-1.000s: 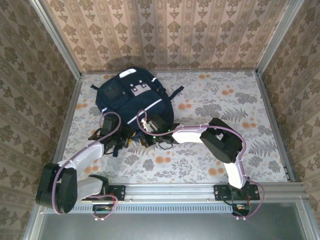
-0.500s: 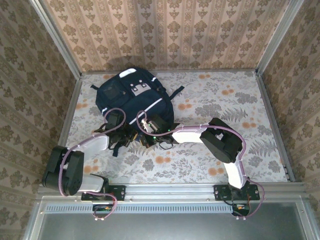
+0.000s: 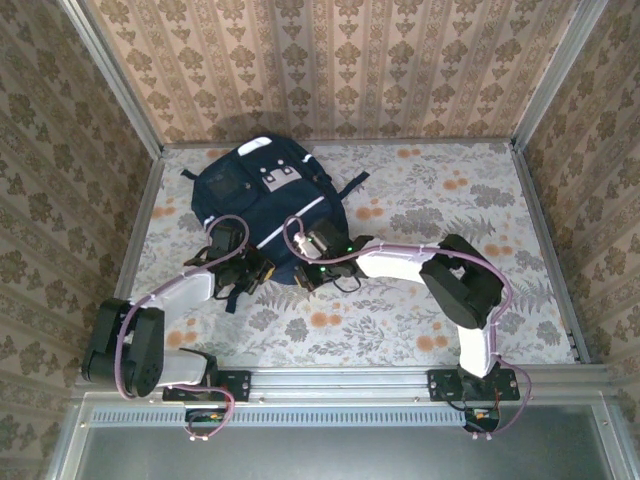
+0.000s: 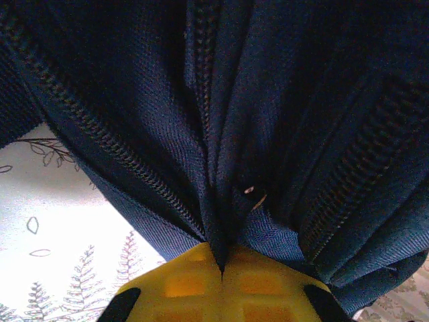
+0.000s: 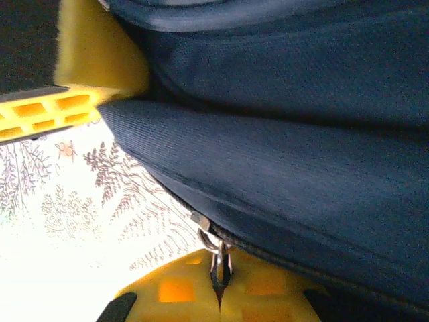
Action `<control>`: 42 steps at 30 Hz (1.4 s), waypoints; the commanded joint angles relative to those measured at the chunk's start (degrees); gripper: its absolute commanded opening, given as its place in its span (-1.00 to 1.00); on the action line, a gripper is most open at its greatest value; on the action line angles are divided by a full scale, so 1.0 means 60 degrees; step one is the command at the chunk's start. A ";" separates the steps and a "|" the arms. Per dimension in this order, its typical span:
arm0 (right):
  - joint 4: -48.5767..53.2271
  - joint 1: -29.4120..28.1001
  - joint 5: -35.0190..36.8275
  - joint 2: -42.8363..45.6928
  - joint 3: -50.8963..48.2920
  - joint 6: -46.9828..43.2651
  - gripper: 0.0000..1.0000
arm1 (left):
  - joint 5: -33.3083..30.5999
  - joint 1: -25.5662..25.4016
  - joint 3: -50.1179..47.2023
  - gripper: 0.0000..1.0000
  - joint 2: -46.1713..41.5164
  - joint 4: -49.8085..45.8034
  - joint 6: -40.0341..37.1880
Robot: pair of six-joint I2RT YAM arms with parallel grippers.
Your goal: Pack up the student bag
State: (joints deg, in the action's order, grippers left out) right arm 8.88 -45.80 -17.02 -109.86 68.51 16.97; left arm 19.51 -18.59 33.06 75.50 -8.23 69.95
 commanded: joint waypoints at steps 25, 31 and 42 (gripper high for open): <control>0.1585 0.1298 0.0919 0.1181 -0.1709 -0.0521 -1.00 | -0.1018 -0.1632 0.3532 -1.00 0.1652 -0.4249 -0.5369; 0.1106 0.0312 0.0461 0.1367 -0.1974 -0.1078 -1.00 | -0.1631 -0.1325 0.2714 -1.00 0.0106 -0.5270 -0.5521; -0.0280 -0.1247 -0.1006 0.0073 0.0062 0.0296 -1.00 | -0.2802 0.0521 0.1672 -0.37 -0.3050 -0.6550 -0.5039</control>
State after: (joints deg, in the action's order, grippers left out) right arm 7.75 -52.97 -21.02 -105.97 65.36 15.07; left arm 5.19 -15.94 43.40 60.29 -44.21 40.12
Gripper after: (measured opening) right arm 0.071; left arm 0.255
